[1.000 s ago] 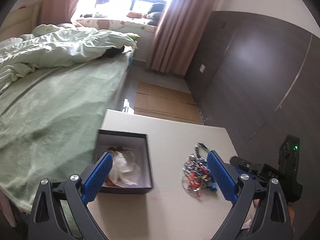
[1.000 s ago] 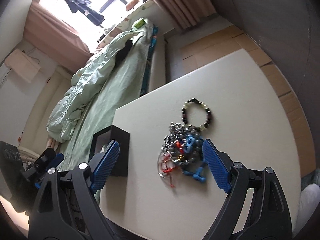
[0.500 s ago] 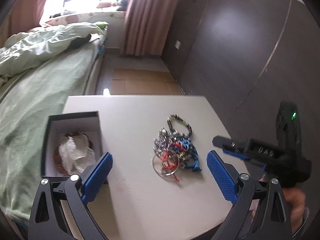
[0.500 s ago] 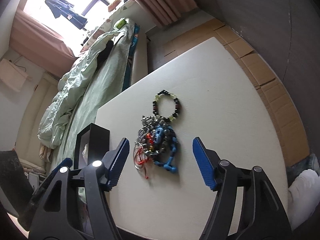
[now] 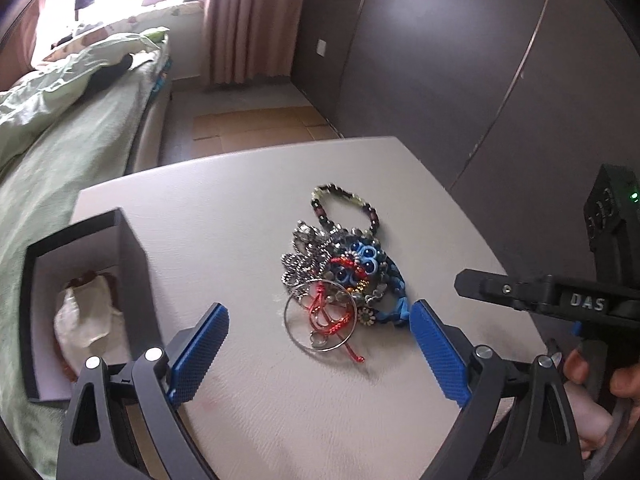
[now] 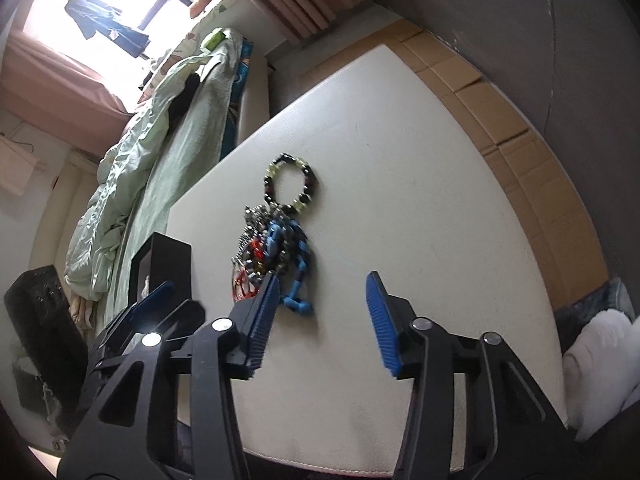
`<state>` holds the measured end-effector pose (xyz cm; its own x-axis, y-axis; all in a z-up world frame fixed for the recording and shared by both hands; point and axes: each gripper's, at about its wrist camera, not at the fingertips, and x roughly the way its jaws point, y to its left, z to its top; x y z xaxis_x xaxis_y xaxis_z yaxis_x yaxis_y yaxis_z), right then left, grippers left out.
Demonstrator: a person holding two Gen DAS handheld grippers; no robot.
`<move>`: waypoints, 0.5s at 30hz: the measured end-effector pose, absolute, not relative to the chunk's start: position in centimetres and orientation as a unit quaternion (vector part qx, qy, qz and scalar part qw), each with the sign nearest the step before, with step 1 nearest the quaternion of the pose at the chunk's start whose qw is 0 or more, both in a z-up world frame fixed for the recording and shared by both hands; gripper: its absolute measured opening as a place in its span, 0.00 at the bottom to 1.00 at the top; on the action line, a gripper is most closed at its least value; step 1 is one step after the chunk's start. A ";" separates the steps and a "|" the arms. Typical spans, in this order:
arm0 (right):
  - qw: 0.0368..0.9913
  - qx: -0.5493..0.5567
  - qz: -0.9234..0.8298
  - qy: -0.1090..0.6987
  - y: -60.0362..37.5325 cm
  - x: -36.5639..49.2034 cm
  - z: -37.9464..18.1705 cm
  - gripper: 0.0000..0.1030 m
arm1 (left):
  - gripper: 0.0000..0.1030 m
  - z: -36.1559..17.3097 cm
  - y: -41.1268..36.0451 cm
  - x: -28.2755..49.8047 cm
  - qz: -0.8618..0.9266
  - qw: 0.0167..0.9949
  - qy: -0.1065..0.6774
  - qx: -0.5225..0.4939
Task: Organize jewelry
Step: 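Move the left tool to the silver hoop earring and close on it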
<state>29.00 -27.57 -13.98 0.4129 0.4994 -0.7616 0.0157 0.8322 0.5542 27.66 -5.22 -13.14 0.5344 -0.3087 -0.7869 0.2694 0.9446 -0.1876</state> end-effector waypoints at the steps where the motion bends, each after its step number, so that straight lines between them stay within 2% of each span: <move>1: 0.804 0.246 0.149 0.521 -27.6 29.0 -14.0 0.45 | 0.86 -13.7 -5.5 28.0 -0.169 0.872 0.459 -0.013; 5: 0.800 0.239 0.147 0.531 -27.2 29.3 -14.5 0.43 | 0.85 -14.6 -6.6 28.7 -0.166 0.872 0.459 0.034; 8: 0.799 0.242 0.147 0.531 -27.2 29.5 -14.5 0.43 | 0.77 -15.2 -6.6 29.4 -0.182 0.863 0.470 0.016; 11: 0.794 0.248 0.148 0.534 -27.2 29.9 -14.8 0.43 | 0.75 -15.9 -6.6 29.7 -0.179 0.862 0.473 0.017; 13: 0.793 0.250 0.150 0.535 -27.1 30.1 -14.9 0.43 | 0.64 -16.6 -6.7 30.0 -0.181 0.855 0.485 0.021; 15: 0.794 0.248 0.151 0.535 -27.0 30.1 -14.7 0.43 | 0.62 -16.9 -6.4 30.1 -0.186 0.852 0.489 0.013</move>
